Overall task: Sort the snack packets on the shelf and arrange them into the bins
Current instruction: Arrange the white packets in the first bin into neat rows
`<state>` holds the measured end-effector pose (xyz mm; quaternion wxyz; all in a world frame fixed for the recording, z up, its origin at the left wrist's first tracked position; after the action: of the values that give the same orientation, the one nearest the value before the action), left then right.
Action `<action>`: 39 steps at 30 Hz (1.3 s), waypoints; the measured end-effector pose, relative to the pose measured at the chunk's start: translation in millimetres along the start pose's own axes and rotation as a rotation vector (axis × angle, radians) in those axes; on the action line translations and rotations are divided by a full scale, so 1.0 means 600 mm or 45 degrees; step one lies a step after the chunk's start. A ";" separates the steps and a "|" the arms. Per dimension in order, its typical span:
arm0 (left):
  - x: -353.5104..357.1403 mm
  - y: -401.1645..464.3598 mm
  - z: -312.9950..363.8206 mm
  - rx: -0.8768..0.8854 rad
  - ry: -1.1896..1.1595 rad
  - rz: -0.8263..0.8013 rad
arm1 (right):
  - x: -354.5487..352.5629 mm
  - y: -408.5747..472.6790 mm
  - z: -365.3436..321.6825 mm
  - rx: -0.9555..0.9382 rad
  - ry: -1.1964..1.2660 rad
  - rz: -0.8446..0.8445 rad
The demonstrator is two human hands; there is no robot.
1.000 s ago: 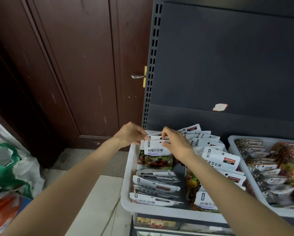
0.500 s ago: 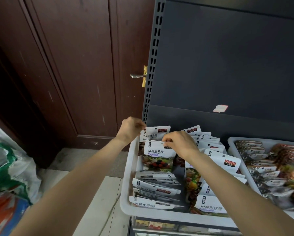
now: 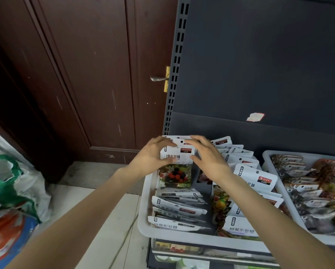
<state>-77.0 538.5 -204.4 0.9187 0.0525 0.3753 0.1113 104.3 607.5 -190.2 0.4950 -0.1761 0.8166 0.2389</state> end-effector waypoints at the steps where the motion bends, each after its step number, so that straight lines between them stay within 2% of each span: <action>1: -0.002 -0.009 0.007 -0.052 -0.075 -0.132 | -0.003 -0.003 0.004 -0.019 0.013 -0.012; 4: 0.000 -0.032 0.026 -0.212 -0.110 -0.645 | -0.008 -0.007 0.012 0.011 0.005 -0.083; 6: 0.005 -0.040 0.030 -0.234 -0.021 -0.758 | -0.009 -0.012 0.013 0.050 -0.038 -0.151; 11: 0.012 -0.048 0.035 -0.170 0.021 -0.677 | -0.014 -0.018 0.017 0.060 -0.059 -0.194; 15: 0.011 -0.039 0.036 0.000 0.331 -0.292 | -0.014 -0.025 0.016 0.098 0.067 -0.213; 17: 0.009 -0.023 0.038 0.002 0.500 -0.119 | -0.016 -0.027 0.013 0.131 0.174 -0.215; 21: 0.007 -0.004 0.044 -0.198 0.393 0.057 | -0.014 -0.025 0.011 0.119 0.116 -0.240; 24: 0.003 -0.025 0.045 -0.074 0.296 0.193 | -0.008 -0.022 0.009 0.084 -0.061 -0.194; 26: -0.005 -0.048 0.047 0.016 0.154 0.155 | -0.009 -0.019 0.002 0.047 -0.090 -0.148; 29: -0.005 -0.085 0.052 -0.145 0.007 -0.261 | -0.013 -0.025 -0.002 -0.046 -0.025 -0.080; 31: 0.003 -0.101 0.048 -0.187 0.067 -0.426 | -0.017 -0.040 0.000 -0.099 0.062 -0.056; 35: 0.010 -0.113 0.053 -0.071 0.268 -0.327 | -0.027 -0.074 -0.001 -0.108 0.198 -0.079; 39: 0.013 -0.100 0.062 0.010 0.558 -0.126 | -0.037 -0.103 -0.005 -0.022 0.336 -0.270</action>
<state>-35.8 481.8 -194.1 0.8193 0.0120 0.5686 0.0735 144.3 556.1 -182.3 0.4045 -0.2954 0.8492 0.1671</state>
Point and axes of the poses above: each hand's wrist, its own y-axis towards the middle knuckle, its own x-axis out of the palm, z = x × y, the point moved 1 cm from there along y, towards the middle knuckle, and after that the axes turned 12 degrees about z, right-handed, at the moved point
